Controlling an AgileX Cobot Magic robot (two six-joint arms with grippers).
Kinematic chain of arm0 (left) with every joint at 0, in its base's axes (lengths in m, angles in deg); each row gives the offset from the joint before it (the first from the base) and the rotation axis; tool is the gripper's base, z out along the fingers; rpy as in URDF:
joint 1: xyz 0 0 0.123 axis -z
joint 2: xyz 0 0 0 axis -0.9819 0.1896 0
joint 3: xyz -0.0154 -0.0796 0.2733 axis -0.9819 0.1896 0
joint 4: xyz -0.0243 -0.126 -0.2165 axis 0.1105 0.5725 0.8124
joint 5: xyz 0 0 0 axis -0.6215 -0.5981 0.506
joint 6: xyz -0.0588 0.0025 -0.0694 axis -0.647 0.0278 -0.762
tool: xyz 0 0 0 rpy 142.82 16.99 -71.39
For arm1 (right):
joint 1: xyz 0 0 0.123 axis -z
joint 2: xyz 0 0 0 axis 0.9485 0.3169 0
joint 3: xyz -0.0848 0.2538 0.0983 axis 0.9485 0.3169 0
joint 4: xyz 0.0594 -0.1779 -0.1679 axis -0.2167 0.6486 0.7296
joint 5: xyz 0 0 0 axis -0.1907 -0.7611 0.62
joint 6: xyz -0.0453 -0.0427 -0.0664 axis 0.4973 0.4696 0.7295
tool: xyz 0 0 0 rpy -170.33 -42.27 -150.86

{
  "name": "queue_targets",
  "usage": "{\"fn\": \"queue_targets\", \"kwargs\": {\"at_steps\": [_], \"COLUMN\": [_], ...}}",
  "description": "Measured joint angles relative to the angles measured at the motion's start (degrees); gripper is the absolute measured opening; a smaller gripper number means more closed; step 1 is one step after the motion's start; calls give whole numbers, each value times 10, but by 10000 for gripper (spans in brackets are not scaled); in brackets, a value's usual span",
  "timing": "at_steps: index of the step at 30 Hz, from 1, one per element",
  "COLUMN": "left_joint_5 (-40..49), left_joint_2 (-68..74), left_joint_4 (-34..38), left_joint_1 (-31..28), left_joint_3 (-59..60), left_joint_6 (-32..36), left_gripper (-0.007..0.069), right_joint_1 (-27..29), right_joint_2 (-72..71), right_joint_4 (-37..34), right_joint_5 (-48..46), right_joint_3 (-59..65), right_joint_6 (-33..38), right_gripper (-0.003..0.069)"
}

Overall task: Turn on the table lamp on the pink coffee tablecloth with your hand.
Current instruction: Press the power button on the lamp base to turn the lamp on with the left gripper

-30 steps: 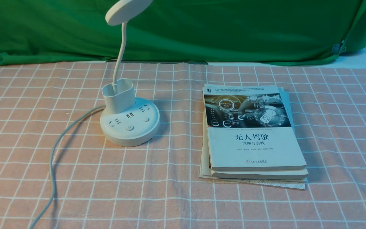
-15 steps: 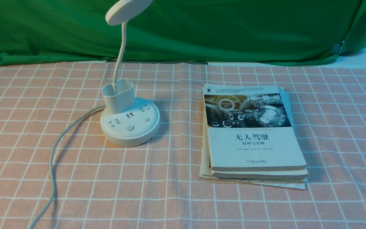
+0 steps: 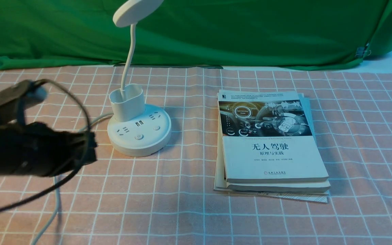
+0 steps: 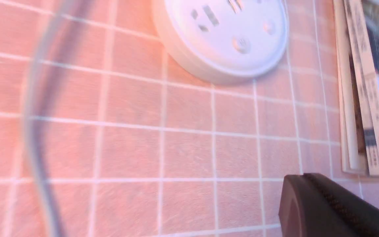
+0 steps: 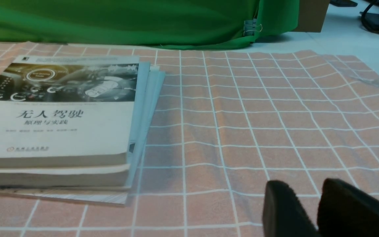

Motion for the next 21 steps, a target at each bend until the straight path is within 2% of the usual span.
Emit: {"fn": "queue_targets", "kwargs": {"at_steps": [3, 4, 5, 6, 11, 15, 21], "left_joint_5": [49, 61, 63, 74, 60, 49, 48], "left_joint_2": [79, 99, 99, 135, 244, 318, 400], "left_joint_4": [-82, -130, -130, -208, -364, -407, -424], "left_joint_1": [50, 69, 73, 102, 154, 161, 163], "left_joint_3": [-83, -109, -115, -160, -281, -359, -435], "left_joint_6": [-44, -77, -82, -126, -234, -251, -254], "left_gripper": [2, 2, 2, 2, 2, 2, 2], "right_joint_1": [0, 0, 0, 0, 0, 0, 0], "right_joint_2": [0, 0, 0, 0, 0, 0, 0], "right_joint_4": [0, 0, 0, 0, 0, 0, 0], "right_joint_5": [0, 0, 0, 0, 1, 1, 1], "right_joint_3": [0, 0, 0, 0, 0, 0, 0], "right_joint_6": [0, 0, 0, 0, 0, 0, 0], "right_gripper": [238, 238, 238, 238, 238, 238, 238]}}
